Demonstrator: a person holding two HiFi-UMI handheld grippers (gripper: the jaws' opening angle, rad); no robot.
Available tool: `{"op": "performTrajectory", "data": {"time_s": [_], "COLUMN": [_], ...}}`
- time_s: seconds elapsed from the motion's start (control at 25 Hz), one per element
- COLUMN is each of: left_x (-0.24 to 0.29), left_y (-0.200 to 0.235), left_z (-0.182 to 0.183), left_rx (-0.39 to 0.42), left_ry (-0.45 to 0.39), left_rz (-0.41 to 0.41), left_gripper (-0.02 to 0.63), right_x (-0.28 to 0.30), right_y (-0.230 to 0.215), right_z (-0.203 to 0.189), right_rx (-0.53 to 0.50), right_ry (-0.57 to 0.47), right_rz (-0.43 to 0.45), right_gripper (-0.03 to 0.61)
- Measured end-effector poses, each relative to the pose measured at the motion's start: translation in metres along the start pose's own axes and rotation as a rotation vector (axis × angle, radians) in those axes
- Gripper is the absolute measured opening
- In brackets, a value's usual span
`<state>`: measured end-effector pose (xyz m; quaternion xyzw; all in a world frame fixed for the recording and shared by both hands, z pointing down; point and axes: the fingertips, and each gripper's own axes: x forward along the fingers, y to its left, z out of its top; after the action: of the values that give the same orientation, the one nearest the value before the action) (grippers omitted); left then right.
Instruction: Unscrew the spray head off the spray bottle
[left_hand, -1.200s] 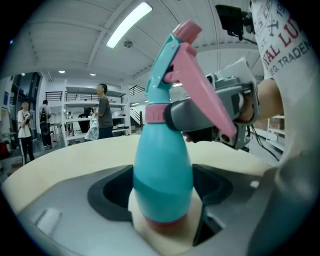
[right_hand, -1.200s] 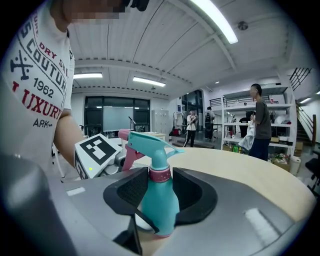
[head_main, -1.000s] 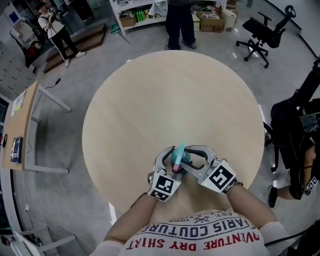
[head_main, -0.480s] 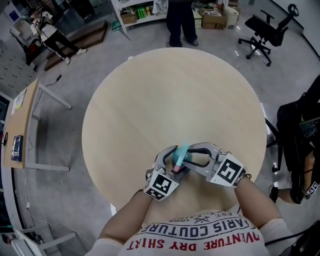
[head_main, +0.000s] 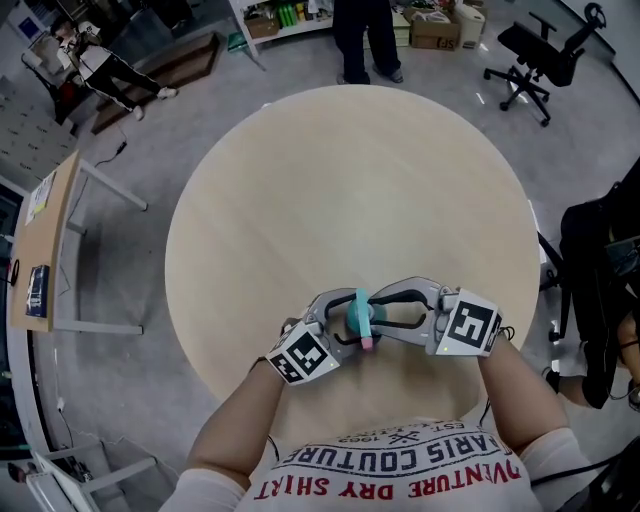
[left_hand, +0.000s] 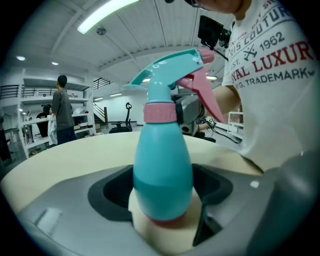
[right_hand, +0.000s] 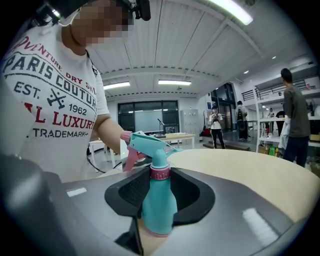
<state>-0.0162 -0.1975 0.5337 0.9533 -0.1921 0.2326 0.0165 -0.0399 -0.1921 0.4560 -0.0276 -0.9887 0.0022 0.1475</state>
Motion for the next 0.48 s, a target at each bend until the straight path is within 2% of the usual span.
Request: {"op": "performTrajectory", "data": {"time_s": [0.08, 0.24, 0.4, 0.48], "left_x": [0.0, -0.001, -0.004, -0.005], "left_y": [0.0, 0.005, 0.013, 0.017], "left_z": [-0.003, -0.004, -0.002, -0.003], "left_rx": [-0.021, -0.082, -0.121, -0.157], "left_ry": [-0.006, -0.031, -0.02, -0.009], "left_rz": [0.033, 0.126, 0.285, 0.382], "left_gripper": [0.362, 0.362, 0.362, 0.362], "right_x": [-0.004, -0.026, -0.045, -0.049], "right_y": [0.0, 0.004, 0.015, 0.017], "right_z": [-0.003, -0.002, 0.005, 0.011], "right_rx": [0.023, 0.15, 0.193, 0.213], "right_ry": [-0.01, -0.066, -0.112, -0.157], "right_rz": [-0.04, -0.139, -0.224, -0.298], "right_gripper": [0.135, 0.154, 0.209, 0.226]}}
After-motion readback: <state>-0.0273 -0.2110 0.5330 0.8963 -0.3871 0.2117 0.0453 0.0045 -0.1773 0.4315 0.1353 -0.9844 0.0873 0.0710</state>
